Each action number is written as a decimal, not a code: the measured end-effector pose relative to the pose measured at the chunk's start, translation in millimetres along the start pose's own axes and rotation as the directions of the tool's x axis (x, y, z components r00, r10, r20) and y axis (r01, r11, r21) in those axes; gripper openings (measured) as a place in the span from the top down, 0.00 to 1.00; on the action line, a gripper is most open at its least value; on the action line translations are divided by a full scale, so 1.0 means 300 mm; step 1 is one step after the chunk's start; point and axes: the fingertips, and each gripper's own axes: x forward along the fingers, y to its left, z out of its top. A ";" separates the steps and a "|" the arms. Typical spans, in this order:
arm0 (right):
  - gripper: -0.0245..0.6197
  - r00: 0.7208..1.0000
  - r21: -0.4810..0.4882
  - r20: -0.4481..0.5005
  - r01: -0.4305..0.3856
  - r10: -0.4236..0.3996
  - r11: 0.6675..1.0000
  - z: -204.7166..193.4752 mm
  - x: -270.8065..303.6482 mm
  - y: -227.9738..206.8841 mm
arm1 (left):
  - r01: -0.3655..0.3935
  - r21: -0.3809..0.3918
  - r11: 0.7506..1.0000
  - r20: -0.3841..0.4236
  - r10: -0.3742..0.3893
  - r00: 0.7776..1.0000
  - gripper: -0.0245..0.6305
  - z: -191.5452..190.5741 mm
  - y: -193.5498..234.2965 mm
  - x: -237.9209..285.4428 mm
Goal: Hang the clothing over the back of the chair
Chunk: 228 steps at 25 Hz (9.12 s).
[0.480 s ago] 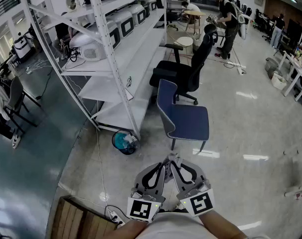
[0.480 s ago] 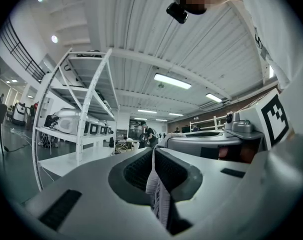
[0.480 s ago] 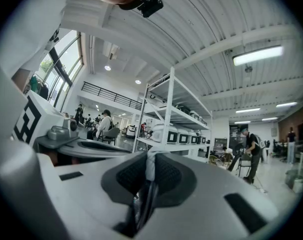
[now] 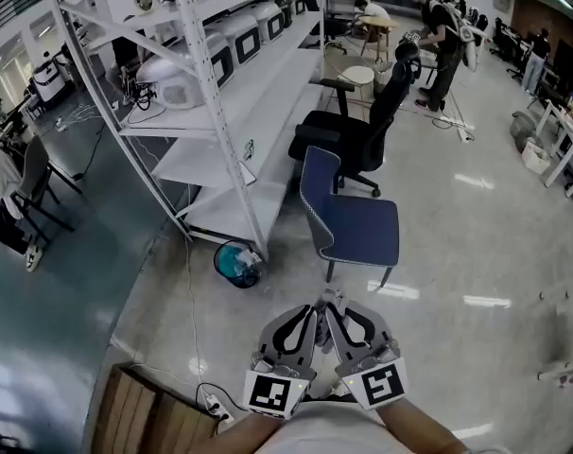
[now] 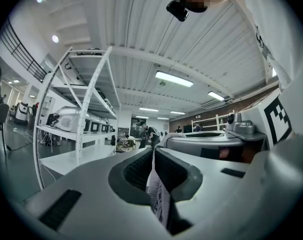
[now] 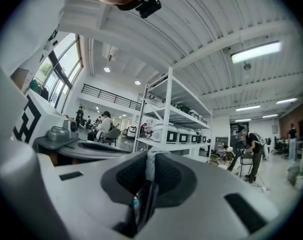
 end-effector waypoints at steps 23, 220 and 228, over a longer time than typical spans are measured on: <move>0.90 0.994 0.051 0.035 -0.104 0.102 0.993 -0.060 -0.118 -0.218 | -0.065 -0.004 0.998 -0.050 0.065 0.997 0.93 -0.086 -0.207 0.162; 0.92 0.982 0.146 -0.181 -0.022 0.048 0.989 -0.385 1.016 -0.623 | -0.143 -0.205 0.968 -0.221 0.096 0.971 0.93 -0.386 0.760 0.682; 0.92 0.972 0.084 -0.232 0.052 -0.031 0.995 -0.347 0.913 -0.415 | -0.002 -0.241 0.970 -0.172 -0.040 0.984 0.93 -0.386 0.747 0.621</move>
